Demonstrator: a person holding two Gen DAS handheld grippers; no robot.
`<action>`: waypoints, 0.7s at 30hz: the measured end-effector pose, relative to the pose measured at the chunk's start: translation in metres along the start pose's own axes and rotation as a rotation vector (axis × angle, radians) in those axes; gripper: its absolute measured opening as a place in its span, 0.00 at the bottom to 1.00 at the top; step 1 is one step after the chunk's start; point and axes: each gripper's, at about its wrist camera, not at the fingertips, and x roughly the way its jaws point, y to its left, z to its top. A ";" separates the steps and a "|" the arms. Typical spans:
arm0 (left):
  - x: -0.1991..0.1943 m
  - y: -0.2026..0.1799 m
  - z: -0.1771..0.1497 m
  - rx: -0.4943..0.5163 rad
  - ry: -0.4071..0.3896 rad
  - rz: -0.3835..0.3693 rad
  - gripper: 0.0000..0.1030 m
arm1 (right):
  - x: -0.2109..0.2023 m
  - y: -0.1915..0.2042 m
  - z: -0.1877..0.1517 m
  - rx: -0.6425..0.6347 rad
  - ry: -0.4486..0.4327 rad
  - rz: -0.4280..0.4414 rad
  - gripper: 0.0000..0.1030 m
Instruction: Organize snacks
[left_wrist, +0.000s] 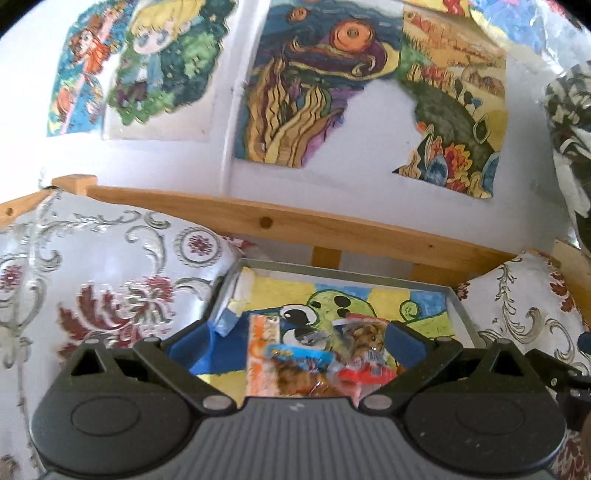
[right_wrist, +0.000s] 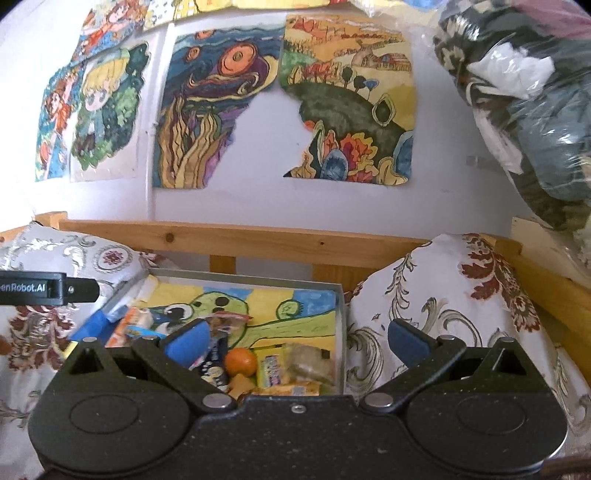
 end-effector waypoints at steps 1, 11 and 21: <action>-0.007 0.001 -0.002 -0.002 -0.007 0.005 1.00 | -0.008 0.001 -0.001 0.006 -0.004 0.003 0.99; -0.068 0.014 -0.027 -0.018 0.013 0.033 1.00 | -0.069 0.015 -0.011 0.021 -0.023 0.036 0.99; -0.117 0.013 -0.047 -0.016 0.014 0.045 1.00 | -0.120 0.018 -0.022 0.054 -0.041 0.037 0.99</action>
